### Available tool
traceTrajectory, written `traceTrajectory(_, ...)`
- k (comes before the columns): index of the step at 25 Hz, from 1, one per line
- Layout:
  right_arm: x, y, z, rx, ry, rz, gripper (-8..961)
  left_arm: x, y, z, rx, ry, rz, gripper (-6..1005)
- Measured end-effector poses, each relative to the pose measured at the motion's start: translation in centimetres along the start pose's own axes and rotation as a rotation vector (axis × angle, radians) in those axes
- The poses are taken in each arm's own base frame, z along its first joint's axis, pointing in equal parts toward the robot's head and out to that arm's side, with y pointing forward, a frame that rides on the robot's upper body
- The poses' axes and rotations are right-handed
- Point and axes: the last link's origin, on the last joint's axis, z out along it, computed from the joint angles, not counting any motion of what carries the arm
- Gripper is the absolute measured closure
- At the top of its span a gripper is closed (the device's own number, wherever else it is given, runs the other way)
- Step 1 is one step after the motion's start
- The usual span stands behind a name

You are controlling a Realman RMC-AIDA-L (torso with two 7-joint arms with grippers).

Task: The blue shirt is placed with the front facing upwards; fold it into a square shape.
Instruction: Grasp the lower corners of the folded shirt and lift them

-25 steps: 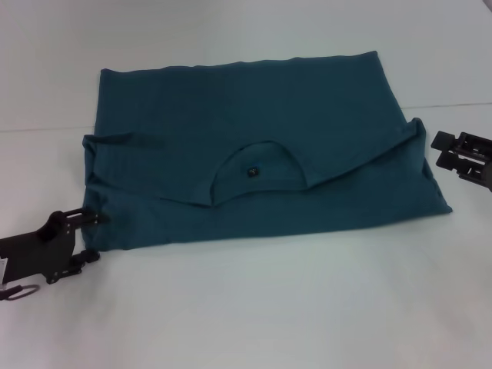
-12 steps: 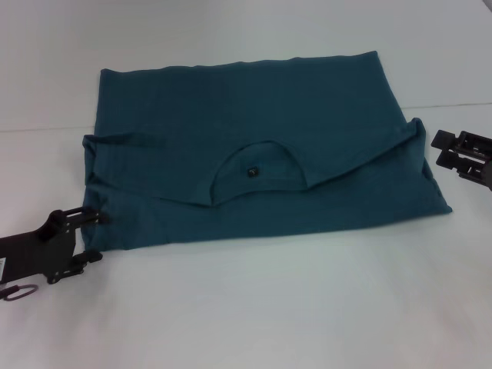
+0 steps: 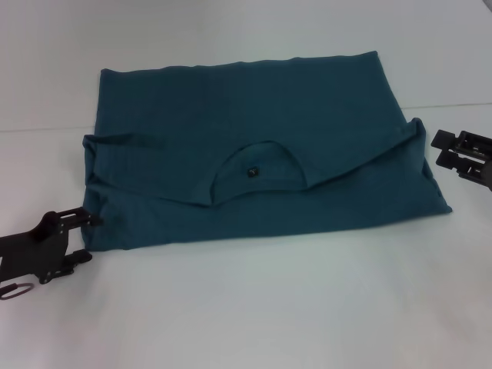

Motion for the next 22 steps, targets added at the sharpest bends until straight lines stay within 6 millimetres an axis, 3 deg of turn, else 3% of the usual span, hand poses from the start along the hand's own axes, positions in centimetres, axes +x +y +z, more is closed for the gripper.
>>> traceTrajectory(10,-0.1,0.0,0.1,0.000,0.000,-0.001,328,0.4,0.6,0.7,0.012,0.022,0.006,295)
traceTrajectory(22,0.0,0.0,0.1,-0.001,-0.001,0.001,329,0.2,2.8,1.8,0.009,-0.010,0.091,343)
